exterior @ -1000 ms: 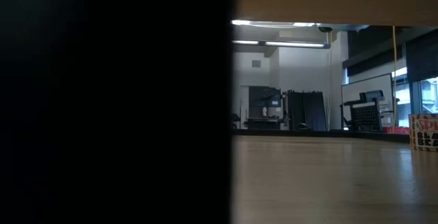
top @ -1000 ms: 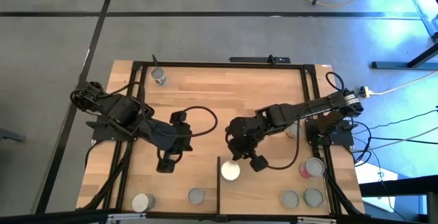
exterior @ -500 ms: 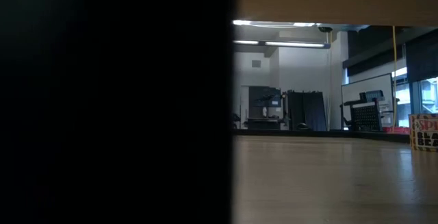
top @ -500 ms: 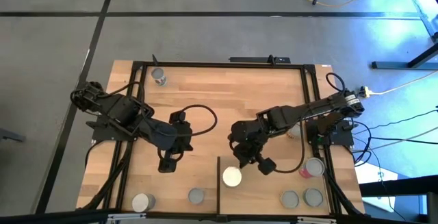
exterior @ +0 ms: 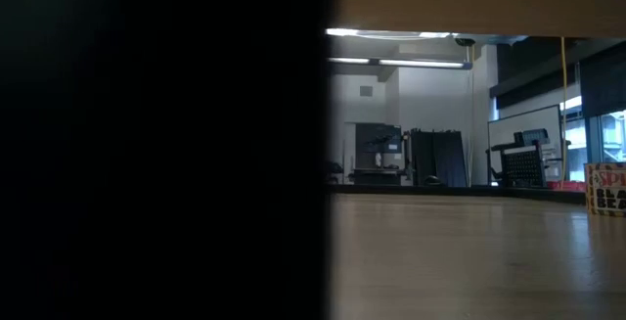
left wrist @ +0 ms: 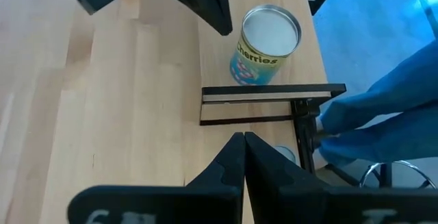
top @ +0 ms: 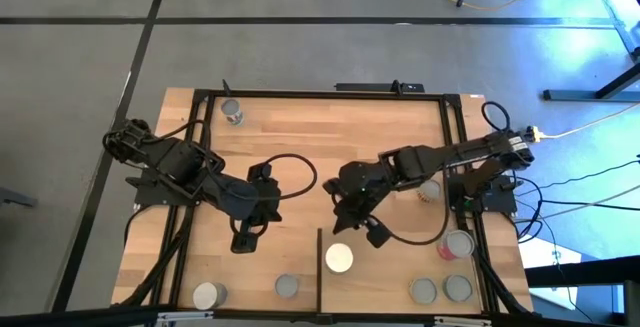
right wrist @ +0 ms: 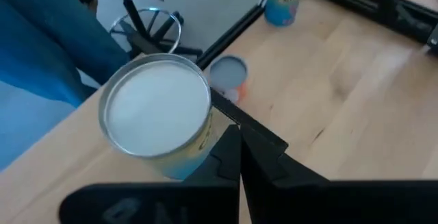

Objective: Pick and place cans onto a shelf
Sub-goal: Put the top canned cherries on the shelf

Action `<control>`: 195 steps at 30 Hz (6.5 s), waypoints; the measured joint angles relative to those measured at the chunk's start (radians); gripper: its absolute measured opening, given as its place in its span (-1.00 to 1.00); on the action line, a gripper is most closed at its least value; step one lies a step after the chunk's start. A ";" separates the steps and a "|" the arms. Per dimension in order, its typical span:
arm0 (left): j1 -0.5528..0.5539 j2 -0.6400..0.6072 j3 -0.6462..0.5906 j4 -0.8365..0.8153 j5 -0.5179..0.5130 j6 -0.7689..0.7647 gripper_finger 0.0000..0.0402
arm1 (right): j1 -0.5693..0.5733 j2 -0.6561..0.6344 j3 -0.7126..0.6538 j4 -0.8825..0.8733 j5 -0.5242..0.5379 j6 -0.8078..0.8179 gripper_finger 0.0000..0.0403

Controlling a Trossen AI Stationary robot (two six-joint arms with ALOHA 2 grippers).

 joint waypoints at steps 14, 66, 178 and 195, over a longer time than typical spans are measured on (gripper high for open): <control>0.000 0.000 0.000 -0.009 0.005 0.000 -1.00 | -0.011 0.070 0.000 0.142 -0.082 0.006 -0.98; -0.014 0.229 0.001 0.135 0.074 0.014 -1.00 | 0.065 -0.280 -0.001 -0.199 0.122 0.135 -0.98; 0.103 0.528 0.000 0.645 0.321 0.282 -1.00 | 0.112 -0.397 -0.001 -0.272 0.211 0.258 -0.98; 0.105 0.566 0.002 0.811 0.396 0.313 -1.00 | 0.113 -0.397 -0.001 -0.270 0.209 0.258 -0.98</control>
